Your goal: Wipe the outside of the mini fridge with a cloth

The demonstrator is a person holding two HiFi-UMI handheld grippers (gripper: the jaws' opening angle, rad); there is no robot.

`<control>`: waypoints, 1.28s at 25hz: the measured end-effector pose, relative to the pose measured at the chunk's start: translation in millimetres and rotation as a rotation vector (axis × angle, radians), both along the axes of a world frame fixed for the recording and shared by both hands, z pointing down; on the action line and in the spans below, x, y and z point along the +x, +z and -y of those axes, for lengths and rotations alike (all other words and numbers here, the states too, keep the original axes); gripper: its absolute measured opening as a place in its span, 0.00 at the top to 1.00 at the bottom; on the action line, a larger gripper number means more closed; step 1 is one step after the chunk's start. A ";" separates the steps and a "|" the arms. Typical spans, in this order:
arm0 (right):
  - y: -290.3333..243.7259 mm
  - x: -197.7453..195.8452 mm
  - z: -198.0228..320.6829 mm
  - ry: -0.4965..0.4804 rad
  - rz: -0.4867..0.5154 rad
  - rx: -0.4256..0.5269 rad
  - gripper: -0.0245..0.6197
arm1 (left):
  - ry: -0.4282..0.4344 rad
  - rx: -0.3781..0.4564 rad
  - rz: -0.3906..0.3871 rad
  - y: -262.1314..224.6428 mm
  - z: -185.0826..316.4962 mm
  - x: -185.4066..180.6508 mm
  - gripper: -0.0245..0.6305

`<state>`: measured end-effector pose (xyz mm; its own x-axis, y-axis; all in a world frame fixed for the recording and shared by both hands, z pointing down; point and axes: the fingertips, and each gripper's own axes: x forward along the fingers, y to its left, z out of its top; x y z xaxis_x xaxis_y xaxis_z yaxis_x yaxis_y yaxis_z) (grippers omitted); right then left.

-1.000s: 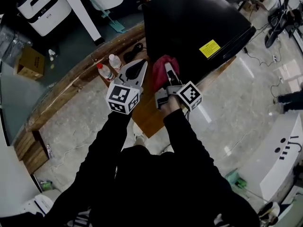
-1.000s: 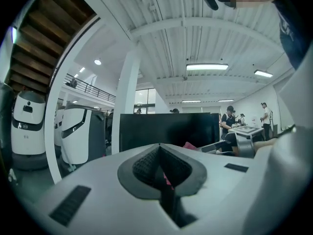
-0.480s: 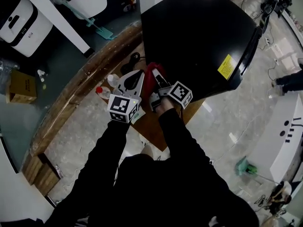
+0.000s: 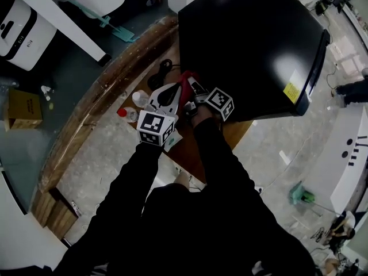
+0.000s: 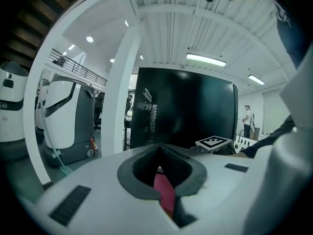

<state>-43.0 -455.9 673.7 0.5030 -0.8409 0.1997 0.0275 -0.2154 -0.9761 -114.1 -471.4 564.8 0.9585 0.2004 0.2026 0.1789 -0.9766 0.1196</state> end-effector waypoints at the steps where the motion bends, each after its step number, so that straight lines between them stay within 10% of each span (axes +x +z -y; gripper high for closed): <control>1: 3.8 6.2 -2.8 0.017 0.017 -0.001 0.87 | 0.005 -0.001 0.003 2.2 0.1 3.1 0.95; 32: -2.4 -32.7 -208.3 0.135 0.049 -0.014 0.88 | 0.197 -0.026 0.060 33.8 -189.6 -0.2 0.96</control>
